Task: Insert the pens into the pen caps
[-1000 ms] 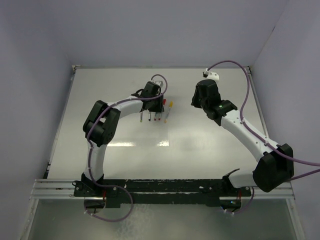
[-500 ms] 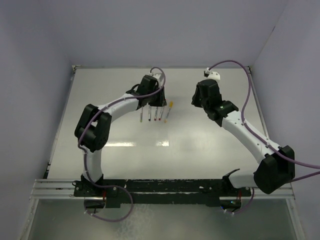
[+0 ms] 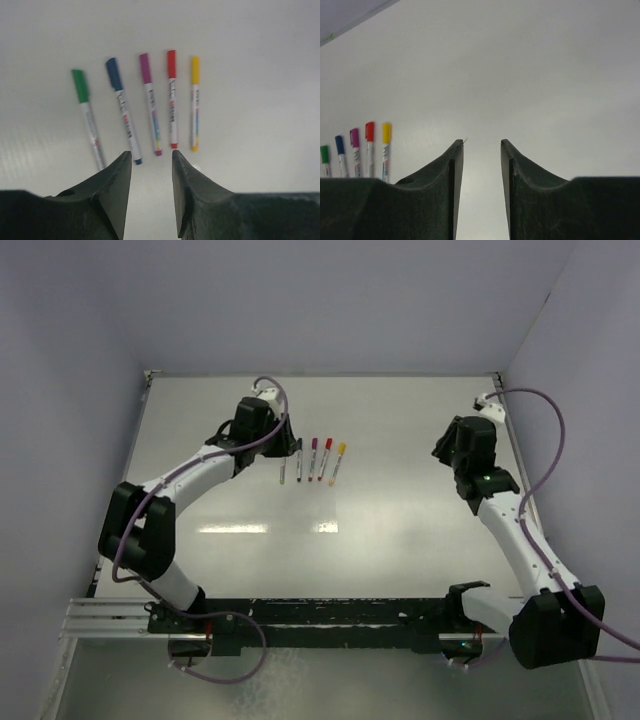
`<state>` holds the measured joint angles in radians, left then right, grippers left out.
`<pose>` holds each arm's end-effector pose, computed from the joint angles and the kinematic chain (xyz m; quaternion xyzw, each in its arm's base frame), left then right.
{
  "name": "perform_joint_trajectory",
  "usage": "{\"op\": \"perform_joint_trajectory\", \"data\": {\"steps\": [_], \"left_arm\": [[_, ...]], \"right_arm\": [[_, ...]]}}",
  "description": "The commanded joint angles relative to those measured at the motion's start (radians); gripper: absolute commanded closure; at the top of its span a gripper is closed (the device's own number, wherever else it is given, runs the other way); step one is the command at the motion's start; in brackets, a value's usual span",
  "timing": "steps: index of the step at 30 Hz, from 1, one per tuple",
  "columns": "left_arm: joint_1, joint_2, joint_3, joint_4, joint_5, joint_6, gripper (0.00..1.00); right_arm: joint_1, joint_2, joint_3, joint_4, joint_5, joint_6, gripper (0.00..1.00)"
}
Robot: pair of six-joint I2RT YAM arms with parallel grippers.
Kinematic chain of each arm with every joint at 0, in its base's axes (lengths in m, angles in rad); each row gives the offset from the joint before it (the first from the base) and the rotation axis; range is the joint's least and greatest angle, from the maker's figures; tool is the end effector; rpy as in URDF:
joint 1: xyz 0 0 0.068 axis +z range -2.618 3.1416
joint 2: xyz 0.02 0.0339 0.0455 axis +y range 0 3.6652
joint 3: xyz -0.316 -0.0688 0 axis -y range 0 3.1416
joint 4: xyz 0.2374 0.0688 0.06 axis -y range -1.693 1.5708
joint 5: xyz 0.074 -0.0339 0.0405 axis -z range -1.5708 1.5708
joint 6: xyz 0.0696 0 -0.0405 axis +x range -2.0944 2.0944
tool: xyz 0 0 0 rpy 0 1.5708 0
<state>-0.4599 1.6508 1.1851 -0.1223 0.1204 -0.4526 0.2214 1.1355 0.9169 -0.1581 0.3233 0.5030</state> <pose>0.3578 -0.1865 0.2961 0.0316 0.8800 -0.2551 0.3995 0.2602 0.0359 0.3556 0.2041 0.7954 0.0721 0.5660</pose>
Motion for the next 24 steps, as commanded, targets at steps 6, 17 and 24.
{"op": "perform_joint_trajectory", "data": {"steps": [6, 17, 24], "left_arm": [[0.208, -0.279, -0.23, -0.065, -0.148, -0.03, 0.54], [0.253, -0.525, -0.369, -0.317, -0.411, -0.134, 0.39], [0.253, -0.619, -0.389, -0.401, -0.476, -0.105, 0.34]], "right_arm": [[-0.279, -0.175, -0.15, 0.062, -0.06, 0.075, 0.61], [-0.294, -0.423, -0.314, 0.006, 0.12, 0.123, 0.42], [-0.294, -0.447, -0.325, 0.003, 0.147, 0.132, 0.31]]}}
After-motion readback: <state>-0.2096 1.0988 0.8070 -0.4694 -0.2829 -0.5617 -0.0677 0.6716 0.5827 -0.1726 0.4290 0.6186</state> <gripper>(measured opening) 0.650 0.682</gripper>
